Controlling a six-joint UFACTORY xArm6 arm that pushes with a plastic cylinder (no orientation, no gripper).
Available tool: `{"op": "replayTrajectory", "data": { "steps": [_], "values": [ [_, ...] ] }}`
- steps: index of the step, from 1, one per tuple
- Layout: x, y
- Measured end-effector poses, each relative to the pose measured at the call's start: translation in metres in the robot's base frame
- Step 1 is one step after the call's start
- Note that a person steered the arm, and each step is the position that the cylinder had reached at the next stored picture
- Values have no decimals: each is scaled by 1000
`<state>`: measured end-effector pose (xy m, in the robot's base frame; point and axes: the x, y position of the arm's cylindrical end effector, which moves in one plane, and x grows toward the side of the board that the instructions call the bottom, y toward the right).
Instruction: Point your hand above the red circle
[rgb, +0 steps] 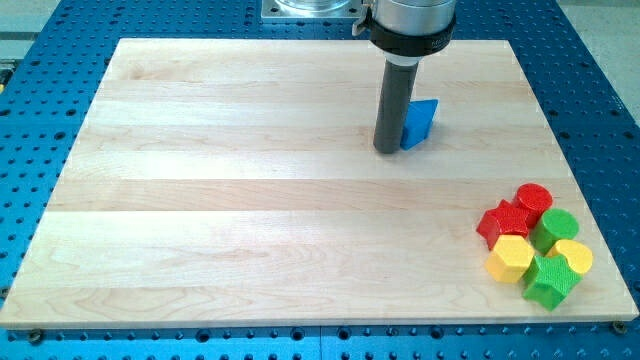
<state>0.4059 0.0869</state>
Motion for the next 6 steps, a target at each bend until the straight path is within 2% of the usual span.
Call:
{"op": "replayTrajectory", "data": {
  "steps": [1,2,3,5,6],
  "values": [
    [1,2],
    [43,20],
    [49,21],
    [91,-5],
    [75,40]
  ]
}}
